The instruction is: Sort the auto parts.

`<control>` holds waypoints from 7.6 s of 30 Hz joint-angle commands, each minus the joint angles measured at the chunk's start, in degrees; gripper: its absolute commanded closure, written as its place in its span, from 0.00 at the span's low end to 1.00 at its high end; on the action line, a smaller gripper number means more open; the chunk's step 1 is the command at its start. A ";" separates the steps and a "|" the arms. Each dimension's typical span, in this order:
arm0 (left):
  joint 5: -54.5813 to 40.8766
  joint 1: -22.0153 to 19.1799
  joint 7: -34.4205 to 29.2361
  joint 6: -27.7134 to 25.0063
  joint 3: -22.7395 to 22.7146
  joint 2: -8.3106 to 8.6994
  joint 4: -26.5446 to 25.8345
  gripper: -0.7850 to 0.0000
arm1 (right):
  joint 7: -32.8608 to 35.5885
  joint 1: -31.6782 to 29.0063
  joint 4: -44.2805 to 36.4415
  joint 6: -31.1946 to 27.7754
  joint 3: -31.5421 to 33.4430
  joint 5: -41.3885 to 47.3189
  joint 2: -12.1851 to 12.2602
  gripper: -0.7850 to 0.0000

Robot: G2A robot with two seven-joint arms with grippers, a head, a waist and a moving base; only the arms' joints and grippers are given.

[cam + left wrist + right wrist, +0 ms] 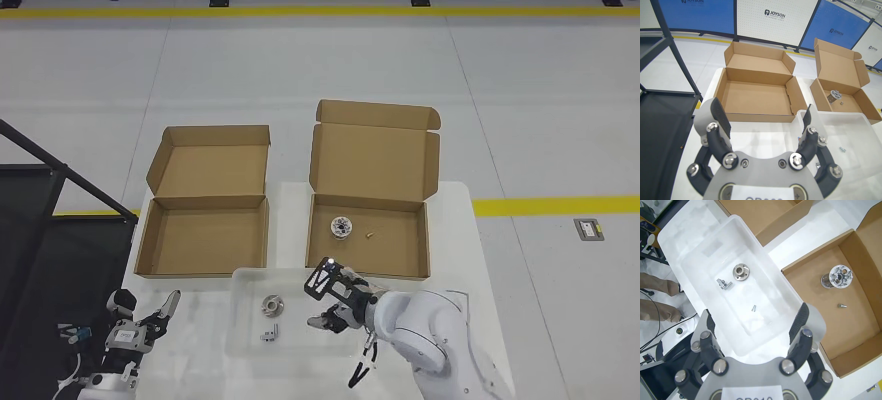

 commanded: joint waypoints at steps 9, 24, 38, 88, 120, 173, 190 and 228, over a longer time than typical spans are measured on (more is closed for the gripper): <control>0.00 0.00 0.00 0.00 0.00 0.00 0.00 0.00 | 7.11 5.05 6.36 10.60 -15.34 -7.75 -2.25 0.08; 0.00 0.00 0.00 0.00 0.00 0.00 0.00 0.00 | 9.51 13.41 24.59 20.01 -19.74 -6.62 -5.37 0.49; 0.00 0.00 0.00 0.00 0.00 0.00 0.00 0.00 | 8.98 19.13 36.95 22.95 -22.63 -5.66 -8.23 0.58; 0.00 0.00 0.00 0.00 0.00 0.00 0.00 0.00 | 0.57 6.07 2.96 11.55 4.54 -2.63 -2.83 1.00; 0.00 0.00 0.00 0.00 0.00 0.00 0.00 0.00 | -7.03 39.40 68.38 24.00 -0.07 -5.26 -6.56 1.00; 0.00 0.00 0.00 0.00 0.00 0.00 0.00 0.00 | -11.31 28.61 47.80 21.79 5.11 -2.83 -3.11 0.76; 0.00 0.00 0.00 0.00 0.00 0.00 0.00 0.00 | -16.85 0.11 0.95 -1.66 11.06 4.68 1.12 0.65; 15.11 -5.26 -1.74 -20.02 -0.47 1.69 -3.23 0.00 | -26.67 -8.56 -9.25 -16.77 11.10 3.64 3.30 0.00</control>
